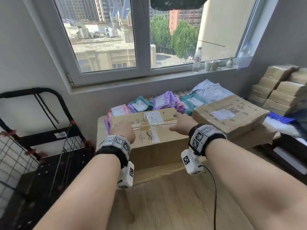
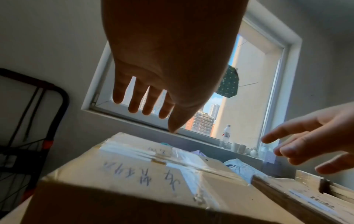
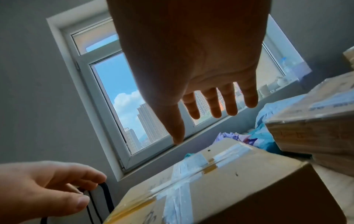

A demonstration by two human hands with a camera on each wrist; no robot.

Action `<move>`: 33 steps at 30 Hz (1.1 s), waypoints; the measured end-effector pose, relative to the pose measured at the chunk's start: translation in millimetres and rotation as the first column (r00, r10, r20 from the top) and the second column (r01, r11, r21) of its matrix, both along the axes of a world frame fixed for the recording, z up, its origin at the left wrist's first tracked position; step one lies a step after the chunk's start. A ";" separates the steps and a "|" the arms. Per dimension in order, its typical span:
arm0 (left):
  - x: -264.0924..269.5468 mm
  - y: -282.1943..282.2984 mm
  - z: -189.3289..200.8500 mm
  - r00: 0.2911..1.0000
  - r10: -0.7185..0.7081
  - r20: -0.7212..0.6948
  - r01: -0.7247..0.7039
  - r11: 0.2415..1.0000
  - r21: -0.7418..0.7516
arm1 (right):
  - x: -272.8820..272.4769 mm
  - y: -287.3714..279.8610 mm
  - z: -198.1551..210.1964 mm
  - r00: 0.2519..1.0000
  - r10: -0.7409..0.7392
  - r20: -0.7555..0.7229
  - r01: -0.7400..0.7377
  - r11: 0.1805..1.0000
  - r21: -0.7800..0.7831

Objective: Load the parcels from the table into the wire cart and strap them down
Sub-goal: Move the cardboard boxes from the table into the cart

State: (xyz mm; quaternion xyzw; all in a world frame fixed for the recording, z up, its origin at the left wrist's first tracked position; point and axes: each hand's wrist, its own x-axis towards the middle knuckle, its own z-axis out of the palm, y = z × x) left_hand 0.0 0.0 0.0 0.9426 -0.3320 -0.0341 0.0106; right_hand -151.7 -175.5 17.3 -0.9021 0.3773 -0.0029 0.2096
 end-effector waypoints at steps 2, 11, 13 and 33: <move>0.7 -1.4 -11.7 0.997 0.073 -0.008 -0.072 0.997 0.037 | 2.9 -7.6 -8.8 1.000 -0.010 -0.018 0.010 1.000 0.020; -2.1 6.3 -71.8 0.895 0.418 -0.158 -0.428 0.903 -0.032 | 16.7 -28.4 -59.2 0.994 -0.049 -0.098 0.057 0.995 0.082; -1.3 5.5 -78.8 0.846 0.463 -0.265 -0.497 0.865 -0.075 | 18.1 -35.0 -65.7 0.990 -0.052 -0.129 0.061 0.996 0.069; 37.1 10.5 -91.8 0.511 0.619 -0.597 -0.840 0.507 -0.194 | 33.2 -46.9 -77.2 0.925 -0.358 -0.128 0.379 0.896 0.232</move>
